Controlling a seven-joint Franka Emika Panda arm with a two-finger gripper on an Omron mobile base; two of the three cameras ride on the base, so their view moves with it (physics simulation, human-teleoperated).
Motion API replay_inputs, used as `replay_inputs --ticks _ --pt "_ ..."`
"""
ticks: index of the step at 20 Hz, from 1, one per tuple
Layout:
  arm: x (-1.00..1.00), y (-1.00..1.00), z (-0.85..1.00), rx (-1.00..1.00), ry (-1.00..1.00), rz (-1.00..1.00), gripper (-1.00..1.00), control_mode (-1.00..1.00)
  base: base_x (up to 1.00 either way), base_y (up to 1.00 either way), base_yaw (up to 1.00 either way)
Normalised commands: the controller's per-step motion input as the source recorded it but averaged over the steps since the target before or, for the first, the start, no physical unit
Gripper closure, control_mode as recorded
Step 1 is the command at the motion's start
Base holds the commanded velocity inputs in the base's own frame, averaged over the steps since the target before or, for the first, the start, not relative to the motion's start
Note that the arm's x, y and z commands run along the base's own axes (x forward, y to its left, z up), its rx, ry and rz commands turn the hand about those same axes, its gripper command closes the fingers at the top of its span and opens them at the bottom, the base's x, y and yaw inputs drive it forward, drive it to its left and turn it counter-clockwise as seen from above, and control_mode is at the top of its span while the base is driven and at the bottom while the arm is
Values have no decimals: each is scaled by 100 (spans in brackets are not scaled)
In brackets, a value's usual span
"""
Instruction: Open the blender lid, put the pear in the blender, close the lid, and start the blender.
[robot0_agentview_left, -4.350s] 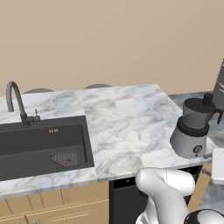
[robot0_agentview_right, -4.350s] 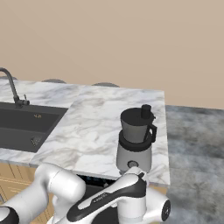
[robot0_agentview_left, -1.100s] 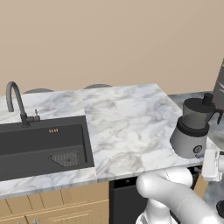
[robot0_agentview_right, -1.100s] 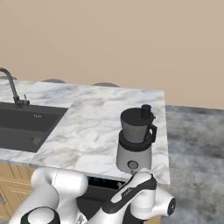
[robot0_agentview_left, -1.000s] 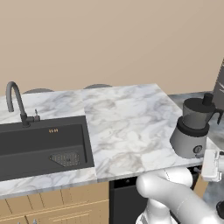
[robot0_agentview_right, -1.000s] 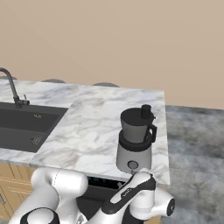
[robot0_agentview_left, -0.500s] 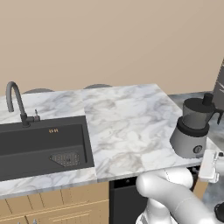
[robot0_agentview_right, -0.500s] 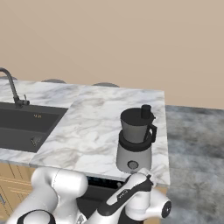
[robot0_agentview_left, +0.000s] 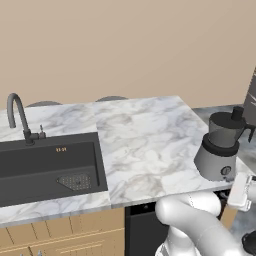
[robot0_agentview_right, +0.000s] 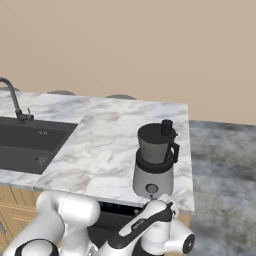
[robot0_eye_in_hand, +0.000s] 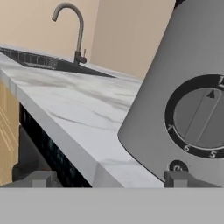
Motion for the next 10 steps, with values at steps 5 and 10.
replay_inputs --ticks 5,10 --pt "-53 -13 50 0 -5 0 -100 -100 0 0 0" --pt "-41 0 72 -1 -6 0 -100 -100 0 0 0"
